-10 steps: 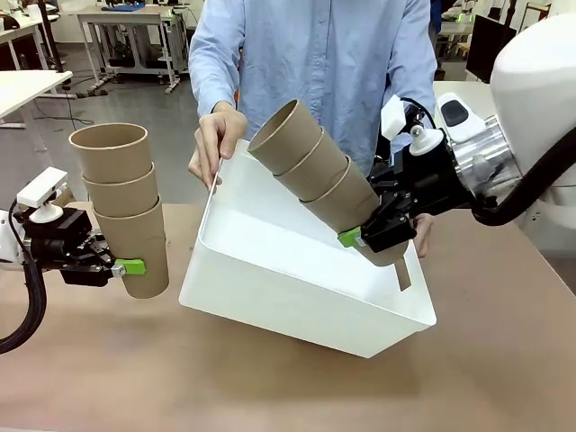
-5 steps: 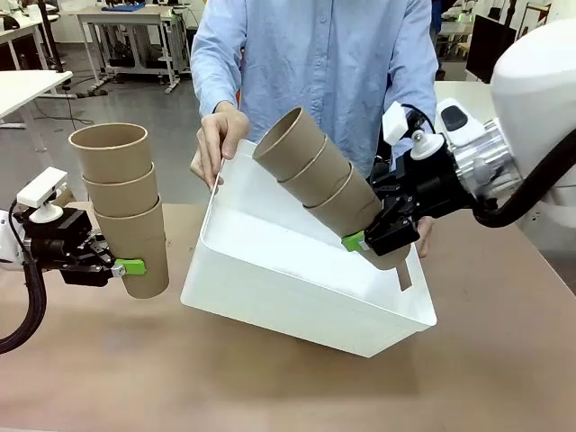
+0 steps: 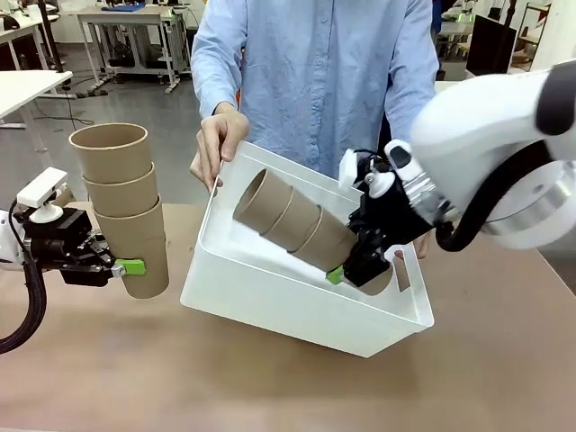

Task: Stack the cups and store them in the basket.
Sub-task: Place the stack of Reusable plastic cups into the Pantry Basket.

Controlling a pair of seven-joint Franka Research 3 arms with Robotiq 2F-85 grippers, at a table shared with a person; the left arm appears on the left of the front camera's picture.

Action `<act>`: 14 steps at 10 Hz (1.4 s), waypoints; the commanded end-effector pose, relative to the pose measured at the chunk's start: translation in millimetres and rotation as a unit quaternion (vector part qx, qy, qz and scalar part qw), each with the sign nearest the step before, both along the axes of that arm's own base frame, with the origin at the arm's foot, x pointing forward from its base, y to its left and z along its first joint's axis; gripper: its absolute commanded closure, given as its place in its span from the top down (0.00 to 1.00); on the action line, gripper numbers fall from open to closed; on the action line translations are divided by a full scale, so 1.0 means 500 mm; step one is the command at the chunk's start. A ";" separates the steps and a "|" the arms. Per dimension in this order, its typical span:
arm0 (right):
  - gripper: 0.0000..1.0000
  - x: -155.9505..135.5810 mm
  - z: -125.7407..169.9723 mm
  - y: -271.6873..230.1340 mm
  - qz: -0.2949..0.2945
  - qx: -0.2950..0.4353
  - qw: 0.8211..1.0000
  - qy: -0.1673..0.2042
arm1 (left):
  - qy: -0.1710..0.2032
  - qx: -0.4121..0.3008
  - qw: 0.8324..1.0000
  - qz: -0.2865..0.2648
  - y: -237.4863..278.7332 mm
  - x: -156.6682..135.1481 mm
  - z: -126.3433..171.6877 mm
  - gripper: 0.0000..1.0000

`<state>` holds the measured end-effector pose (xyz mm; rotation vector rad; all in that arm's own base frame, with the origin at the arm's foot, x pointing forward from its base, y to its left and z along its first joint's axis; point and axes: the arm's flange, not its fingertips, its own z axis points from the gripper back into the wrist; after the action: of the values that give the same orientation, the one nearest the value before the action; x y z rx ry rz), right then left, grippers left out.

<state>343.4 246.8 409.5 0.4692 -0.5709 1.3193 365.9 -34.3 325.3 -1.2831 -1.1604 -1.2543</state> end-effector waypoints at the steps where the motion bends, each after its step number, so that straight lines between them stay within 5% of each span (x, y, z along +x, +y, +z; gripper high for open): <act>1: 0.85 0.019 -0.004 0.059 0.002 -0.021 1.000 0.010 | 0.000 -0.004 1.000 -0.001 0.001 -0.003 0.010 0.84; 7: 0.85 0.033 -0.067 0.113 0.009 -0.063 0.998 0.017 | 0.000 -0.004 1.000 -0.001 0.001 -0.003 0.010 0.84; 8: 1.00 0.035 -0.068 0.113 0.006 -0.062 0.998 0.021 | 0.000 -0.004 1.000 -0.001 0.001 -0.003 0.010 0.84; 10: 1.00 0.028 -0.063 0.105 0.008 -0.067 0.997 0.021 | 0.000 -0.004 1.000 -0.001 0.001 -0.003 0.010 0.84; 12: 1.00 0.025 -0.013 0.064 0.001 -0.035 0.999 0.015 | 0.000 -0.004 1.000 -0.001 0.001 -0.003 0.010 0.84; 14: 1.00 0.005 0.098 -0.041 -0.018 0.029 0.999 0.005 | 0.000 -0.004 1.000 -0.001 0.001 -0.003 0.010 0.84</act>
<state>361.8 256.6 433.9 0.4547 -0.5535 1.3083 366.0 -34.2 325.3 -1.2827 -1.1605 -1.2543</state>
